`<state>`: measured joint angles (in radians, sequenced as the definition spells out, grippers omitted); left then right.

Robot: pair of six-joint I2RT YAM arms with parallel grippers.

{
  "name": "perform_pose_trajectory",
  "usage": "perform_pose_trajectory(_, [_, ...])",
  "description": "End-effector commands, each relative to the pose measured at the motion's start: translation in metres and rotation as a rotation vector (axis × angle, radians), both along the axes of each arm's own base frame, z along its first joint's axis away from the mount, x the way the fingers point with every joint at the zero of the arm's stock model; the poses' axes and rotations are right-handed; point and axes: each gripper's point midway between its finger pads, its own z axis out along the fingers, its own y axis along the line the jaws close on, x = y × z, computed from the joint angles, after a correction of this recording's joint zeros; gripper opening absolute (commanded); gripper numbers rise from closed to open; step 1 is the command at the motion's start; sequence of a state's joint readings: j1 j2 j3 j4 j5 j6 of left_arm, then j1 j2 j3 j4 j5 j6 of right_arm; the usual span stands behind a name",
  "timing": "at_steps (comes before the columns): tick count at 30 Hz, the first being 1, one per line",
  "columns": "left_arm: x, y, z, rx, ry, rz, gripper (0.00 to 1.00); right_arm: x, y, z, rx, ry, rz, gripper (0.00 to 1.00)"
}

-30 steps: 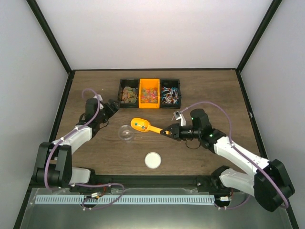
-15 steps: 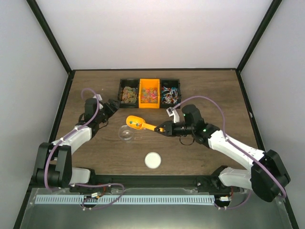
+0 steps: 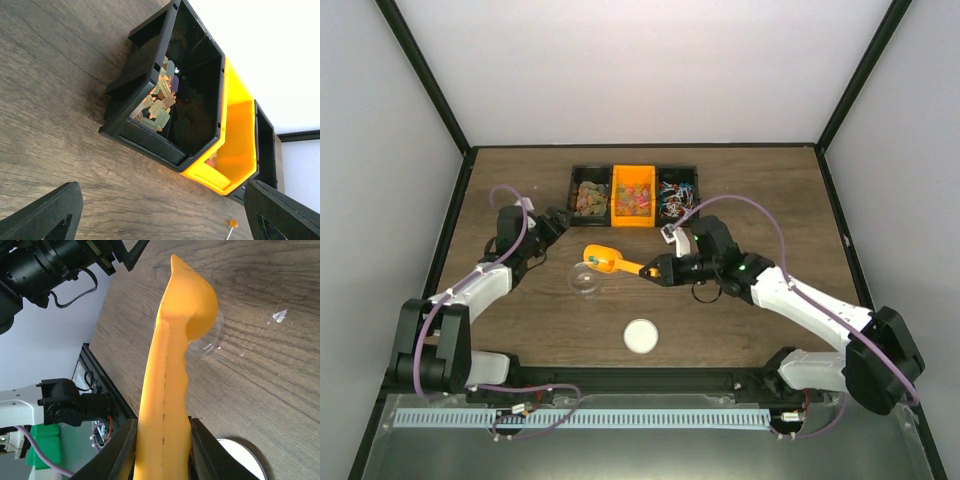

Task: Pack the candies
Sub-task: Place the fake candies in the packing bottle.

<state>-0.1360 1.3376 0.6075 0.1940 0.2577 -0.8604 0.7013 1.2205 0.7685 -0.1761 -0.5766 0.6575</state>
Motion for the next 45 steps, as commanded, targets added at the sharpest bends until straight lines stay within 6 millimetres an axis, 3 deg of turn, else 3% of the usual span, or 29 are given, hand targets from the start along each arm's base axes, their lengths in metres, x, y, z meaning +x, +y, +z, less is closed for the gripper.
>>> perform_pose_trajectory(1, [0.002,0.000,0.009,-0.010,-0.034,-0.006,0.90,0.002,0.004,0.008,-0.032,-0.054,0.022,0.03])
perform_pose_trajectory(17, [0.002,0.001,0.009,-0.012,-0.034,-0.012,0.90,0.002,0.019,0.007,-0.199,-0.134,0.066,0.03])
perform_pose_trajectory(31, [0.002,0.000,0.009,-0.015,-0.035,-0.015,0.90,0.000,0.018,0.011,-0.292,-0.211,0.058,0.03])
perform_pose_trajectory(45, [0.002,0.001,0.012,-0.018,-0.044,-0.017,0.90,-0.004,0.018,0.050,-0.259,-0.330,0.041,0.05])
